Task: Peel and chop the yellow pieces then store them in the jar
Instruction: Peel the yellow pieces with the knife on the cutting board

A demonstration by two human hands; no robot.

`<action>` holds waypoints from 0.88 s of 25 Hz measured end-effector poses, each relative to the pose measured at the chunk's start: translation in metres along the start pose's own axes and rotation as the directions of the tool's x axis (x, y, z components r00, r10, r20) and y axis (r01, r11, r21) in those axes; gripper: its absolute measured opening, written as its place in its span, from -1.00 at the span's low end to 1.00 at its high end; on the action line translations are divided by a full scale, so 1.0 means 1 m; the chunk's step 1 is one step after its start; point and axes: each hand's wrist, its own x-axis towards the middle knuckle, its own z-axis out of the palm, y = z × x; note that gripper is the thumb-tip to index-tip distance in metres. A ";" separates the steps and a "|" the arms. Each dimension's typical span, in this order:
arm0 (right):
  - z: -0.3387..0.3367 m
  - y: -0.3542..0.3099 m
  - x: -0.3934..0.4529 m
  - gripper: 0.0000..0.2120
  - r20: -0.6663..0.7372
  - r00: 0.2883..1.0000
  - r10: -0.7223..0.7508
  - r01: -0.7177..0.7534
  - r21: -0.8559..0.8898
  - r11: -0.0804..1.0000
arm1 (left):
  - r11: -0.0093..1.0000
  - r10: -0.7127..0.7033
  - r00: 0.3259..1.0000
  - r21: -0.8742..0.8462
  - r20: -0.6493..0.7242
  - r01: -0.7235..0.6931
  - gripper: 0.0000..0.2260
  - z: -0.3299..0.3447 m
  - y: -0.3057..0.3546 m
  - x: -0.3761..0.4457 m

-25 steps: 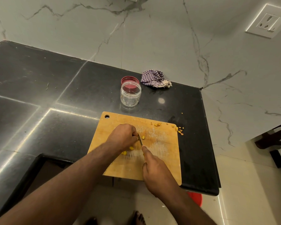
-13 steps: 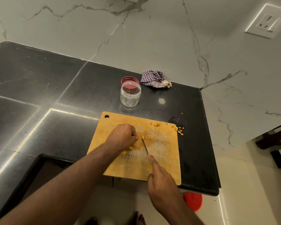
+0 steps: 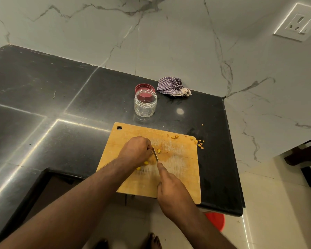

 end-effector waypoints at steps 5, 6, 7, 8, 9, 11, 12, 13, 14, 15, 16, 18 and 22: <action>0.000 -0.001 0.006 -0.42 0.048 0.999 0.021 -0.021 0.002 1.000 | 1.000 -0.007 1.000 -0.027 -0.014 0.007 -0.87 0.001 0.000 -0.001; 0.003 0.001 0.001 -0.43 0.043 0.999 0.027 -0.028 0.016 0.999 | 0.999 -0.018 1.000 -0.039 -0.019 0.017 -0.87 0.001 0.000 -0.001; 0.005 0.003 -0.006 -0.45 0.038 0.999 0.034 -0.036 0.038 0.999 | 0.998 -0.029 0.999 -0.048 -0.020 0.028 -0.87 0.001 -0.001 -0.002; 0.007 0.005 -0.014 -0.46 0.034 0.999 0.041 -0.043 0.061 0.997 | 0.998 -0.038 0.999 -0.055 -0.019 0.037 -0.88 0.001 -0.001 -0.002; 0.007 0.009 -0.021 -0.47 0.030 0.998 0.046 -0.049 0.079 0.996 | 0.997 -0.045 0.999 -0.065 -0.016 0.044 -0.89 0.001 -0.001 -0.002; 0.002 0.015 -0.029 -0.49 0.009 0.999 0.048 -0.049 0.120 0.992 | 0.996 -0.051 0.999 -0.077 -0.003 0.050 -0.92 0.000 -0.001 -0.003; -0.001 0.018 -0.031 -0.49 -0.004 0.999 0.046 -0.045 0.143 0.989 | 0.996 -0.049 0.999 -0.080 0.001 0.049 -0.94 0.000 0.000 -0.004; -0.004 0.021 -0.030 -0.49 -0.017 0.999 0.044 -0.040 0.161 0.986 | 0.995 -0.050 0.999 -0.092 -0.005 0.049 -0.96 -0.001 0.000 -0.004; -0.007 0.024 -0.029 -0.49 -0.032 0.999 0.044 -0.038 0.170 0.985 | 0.992 -0.052 0.998 -0.112 -0.019 0.050 -0.98 -0.002 0.000 -0.005; -0.009 0.027 -0.025 -0.49 -0.049 0.998 0.050 -0.041 0.171 0.984 | 0.989 -0.054 0.998 -0.138 -0.034 0.049 -0.98 -0.005 -0.001 -0.005; -0.011 0.030 -0.021 -0.49 -0.066 0.996 0.060 -0.049 0.167 0.985 | 0.986 -0.055 0.997 -0.162 -0.046 0.047 -0.97 -0.010 -0.001 -0.005; -0.013 0.035 -0.012 -0.50 -0.089 0.993 0.083 -0.068 0.160 0.985 | 0.980 -0.062 0.997 -0.192 -0.047 0.052 -0.95 -0.020 -0.004 -0.003; -0.007 0.028 -0.014 -0.49 0.003 1.000 0.011 -0.011 0.156 0.988 | 0.953 -0.126 0.989 -0.285 -0.073 0.100 -0.92 -0.038 -0.013 -0.002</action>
